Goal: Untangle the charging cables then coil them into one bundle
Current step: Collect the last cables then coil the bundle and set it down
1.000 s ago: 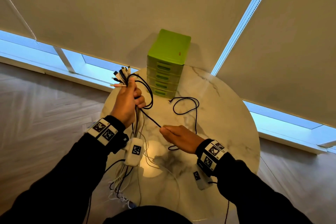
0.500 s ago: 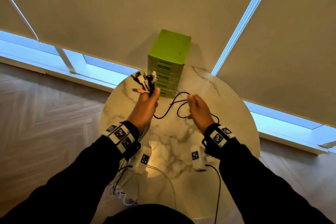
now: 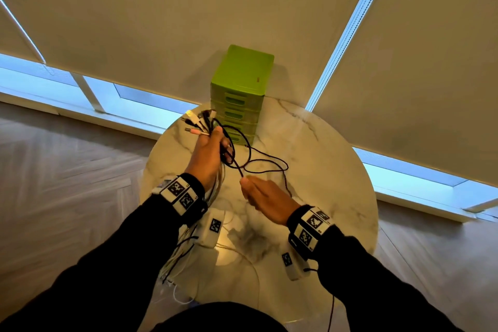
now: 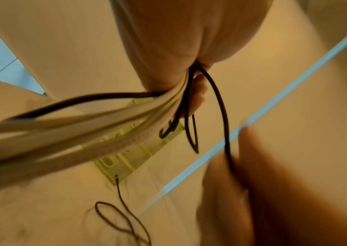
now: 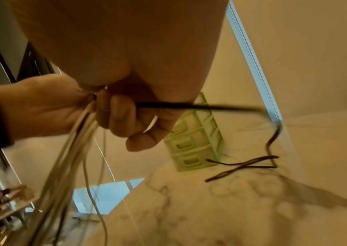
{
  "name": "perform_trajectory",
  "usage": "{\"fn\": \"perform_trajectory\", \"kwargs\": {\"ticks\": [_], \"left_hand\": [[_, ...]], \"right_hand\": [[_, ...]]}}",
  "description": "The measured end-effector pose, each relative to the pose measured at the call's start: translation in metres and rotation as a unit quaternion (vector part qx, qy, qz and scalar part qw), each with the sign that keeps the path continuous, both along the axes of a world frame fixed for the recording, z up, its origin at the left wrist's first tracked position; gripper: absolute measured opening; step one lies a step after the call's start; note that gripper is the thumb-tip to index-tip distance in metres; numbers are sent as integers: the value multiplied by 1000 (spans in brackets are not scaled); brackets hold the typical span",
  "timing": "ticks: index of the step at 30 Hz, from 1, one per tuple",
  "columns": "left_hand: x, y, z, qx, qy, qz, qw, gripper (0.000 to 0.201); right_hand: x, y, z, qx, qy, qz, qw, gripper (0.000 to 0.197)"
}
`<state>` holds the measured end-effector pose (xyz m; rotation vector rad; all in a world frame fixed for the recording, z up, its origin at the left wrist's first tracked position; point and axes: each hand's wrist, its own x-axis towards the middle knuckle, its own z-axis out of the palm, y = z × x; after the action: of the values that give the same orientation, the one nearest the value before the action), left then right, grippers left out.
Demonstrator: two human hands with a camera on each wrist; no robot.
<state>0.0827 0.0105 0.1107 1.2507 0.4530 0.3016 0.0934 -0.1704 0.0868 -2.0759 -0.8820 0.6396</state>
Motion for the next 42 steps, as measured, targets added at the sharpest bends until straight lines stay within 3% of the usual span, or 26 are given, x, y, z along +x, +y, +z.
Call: {"fn": "perform_trajectory", "kwargs": {"ticks": [2,5,9,11,15,17,20,26,31,36,40,42], "left_hand": [[5,18,7,-55,-26,62,996,33],[7,45,21,-105,-59,119,986,28],[3,50,28,-47,-64,109,991,35],[0,39,25,17,-62,83,994,38],[-12,4,17,108,-8,3,994,38],[-17,-13,13,117,17,-21,993,52],[-20,-29,14,57,38,-22,997,52],[-17,-23,8,2,76,-53,996,46],[-11,-19,4,7,81,-23,996,34],[0,7,14,-92,19,42,995,31],[4,28,21,-96,-8,87,992,28],[6,29,20,-72,-8,100,992,30]], "right_hand": [[-5,-21,-16,-62,0,42,997,45],[-7,-50,-38,-95,68,13,993,36],[18,-63,-45,-206,32,-2,978,49],[35,-58,-39,-233,22,-32,972,41],[55,-28,-15,-124,-56,-159,978,44],[49,-9,5,-36,-88,-182,979,45],[30,15,34,49,-84,-131,987,41],[12,24,38,69,-67,-3,995,23],[10,18,32,40,-64,38,996,19],[7,-17,-1,-95,-6,61,994,37],[10,-55,-17,-107,73,-18,991,39],[18,-71,-17,-139,65,-43,987,37]]}}
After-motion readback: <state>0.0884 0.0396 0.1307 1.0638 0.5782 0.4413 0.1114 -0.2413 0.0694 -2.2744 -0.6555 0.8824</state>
